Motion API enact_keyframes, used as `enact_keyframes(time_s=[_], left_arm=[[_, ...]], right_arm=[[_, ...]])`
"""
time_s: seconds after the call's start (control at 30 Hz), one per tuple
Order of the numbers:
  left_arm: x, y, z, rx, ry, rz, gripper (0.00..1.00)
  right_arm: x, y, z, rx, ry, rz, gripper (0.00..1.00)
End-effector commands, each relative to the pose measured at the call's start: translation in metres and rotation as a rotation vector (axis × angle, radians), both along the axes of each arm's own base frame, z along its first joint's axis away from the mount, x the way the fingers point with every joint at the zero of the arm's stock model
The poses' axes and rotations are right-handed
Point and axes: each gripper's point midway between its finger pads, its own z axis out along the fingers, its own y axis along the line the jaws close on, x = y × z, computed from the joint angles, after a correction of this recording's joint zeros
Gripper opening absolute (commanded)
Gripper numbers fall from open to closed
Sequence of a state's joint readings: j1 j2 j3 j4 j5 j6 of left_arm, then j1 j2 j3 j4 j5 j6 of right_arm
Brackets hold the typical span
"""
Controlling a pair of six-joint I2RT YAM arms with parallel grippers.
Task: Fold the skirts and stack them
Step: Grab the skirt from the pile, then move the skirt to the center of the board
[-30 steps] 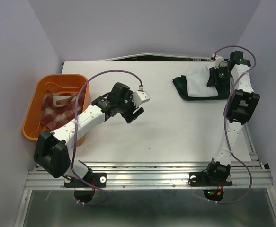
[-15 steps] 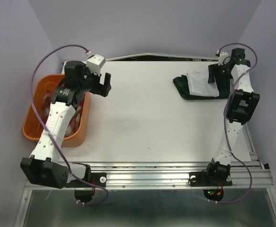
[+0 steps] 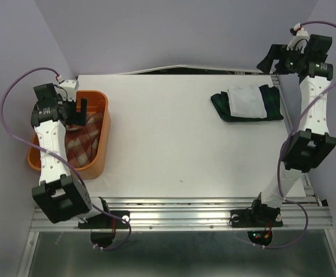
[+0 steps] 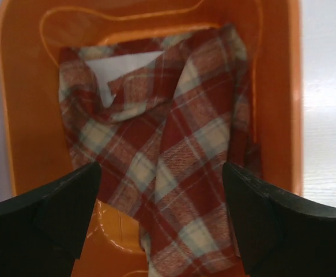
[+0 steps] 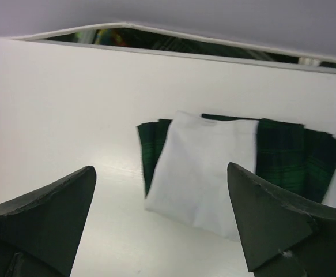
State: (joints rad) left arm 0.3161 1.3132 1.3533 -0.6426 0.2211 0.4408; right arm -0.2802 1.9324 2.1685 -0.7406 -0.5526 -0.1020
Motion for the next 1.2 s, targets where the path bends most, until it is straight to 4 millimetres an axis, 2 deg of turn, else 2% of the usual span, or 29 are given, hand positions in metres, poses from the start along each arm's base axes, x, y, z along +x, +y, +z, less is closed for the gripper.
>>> enact_keyframes(time_s=[0.0,0.03,0.1,0.13,0.33,0.37,0.4,0.43,0.47,0.5,0.53,0.57,0.6,0.63,0.7,0.73,0.77,0.8,0.9,0.93,1.0,1.03,1.07,1.17], left_arm=[[0.0,0.016,-0.063,-0.036,0.158,-0.034,0.98],[0.004,0.017,-0.083,-0.059,0.193,-0.035,0.98],[0.007,0.01,-0.102,-0.11,0.221,-0.071,0.98],[0.008,0.009,-0.121,-0.137,0.26,-0.074,0.98],[0.004,0.005,-0.186,-0.221,0.384,-0.04,0.98],[0.003,0.005,-0.191,-0.229,0.394,-0.028,0.93],[0.0,0.004,-0.197,-0.234,0.41,-0.026,0.79],[0.0,0.003,-0.197,-0.238,0.408,-0.026,0.79],[0.001,0.003,-0.193,-0.24,0.397,-0.023,0.63],[0.003,0.003,-0.187,-0.239,0.38,-0.026,0.55],[0.007,0.004,-0.169,-0.226,0.335,-0.03,0.37],[0.01,0.003,-0.156,-0.218,0.303,-0.044,0.28],[0.017,0.005,-0.124,-0.187,0.222,-0.058,0.22],[0.019,0.004,-0.106,-0.171,0.18,-0.069,0.12],[0.026,0.005,-0.064,-0.135,0.077,-0.078,0.01],[0.032,0.006,-0.019,-0.097,-0.031,-0.08,0.0],[0.034,0.006,0.005,-0.083,-0.087,-0.078,0.0],[0.037,0.004,0.054,-0.058,-0.204,-0.083,0.0],[0.036,-0.012,0.127,-0.045,-0.383,-0.144,0.0],[0.034,-0.018,0.169,-0.02,-0.486,-0.167,0.0],[0.033,-0.039,0.206,-0.036,-0.576,-0.226,0.0],[0.029,-0.051,0.24,-0.031,-0.655,-0.259,0.0],[0.027,-0.061,0.254,-0.043,-0.69,-0.298,0.0],[0.014,-0.116,0.302,-0.093,-0.83,-0.511,0.0]], right_arm=[[-0.02,0.046,-0.012,0.276,0.085,0.134,1.0],[-0.023,0.047,-0.013,0.271,0.081,0.142,1.0],[-0.032,0.048,-0.024,0.254,0.106,0.143,1.0],[-0.039,0.046,-0.025,0.232,0.122,0.134,1.0],[-0.062,0.044,-0.04,0.164,0.19,0.139,1.0],[-0.064,0.043,-0.041,0.154,0.193,0.137,1.0],[-0.064,0.043,-0.041,0.154,0.197,0.136,1.0],[-0.065,0.043,-0.042,0.154,0.2,0.134,1.0],[-0.065,0.043,-0.041,0.155,0.199,0.134,1.0],[-0.065,0.044,-0.039,0.159,0.195,0.136,1.0],[-0.065,0.045,-0.038,0.166,0.195,0.14,1.0],[-0.065,0.046,-0.037,0.17,0.192,0.145,1.0],[-0.066,0.047,-0.037,0.173,0.193,0.152,1.0],[-0.066,0.049,-0.037,0.176,0.191,0.159,1.0],[-0.067,0.05,-0.038,0.185,0.197,0.169,1.0],[-0.068,0.051,-0.039,0.187,0.198,0.172,1.0],[-0.069,0.052,-0.039,0.186,0.202,0.181,1.0],[-0.07,0.053,-0.04,0.193,0.207,0.191,1.0],[-0.073,0.057,-0.041,0.207,0.215,0.205,1.0],[-0.072,0.057,-0.041,0.208,0.215,0.207,1.0],[-0.073,0.058,-0.04,0.213,0.211,0.213,1.0],[-0.072,0.058,-0.038,0.219,0.21,0.213,1.0],[-0.072,0.059,-0.037,0.221,0.207,0.216,1.0],[-0.072,0.061,-0.035,0.235,0.203,0.227,1.0]])
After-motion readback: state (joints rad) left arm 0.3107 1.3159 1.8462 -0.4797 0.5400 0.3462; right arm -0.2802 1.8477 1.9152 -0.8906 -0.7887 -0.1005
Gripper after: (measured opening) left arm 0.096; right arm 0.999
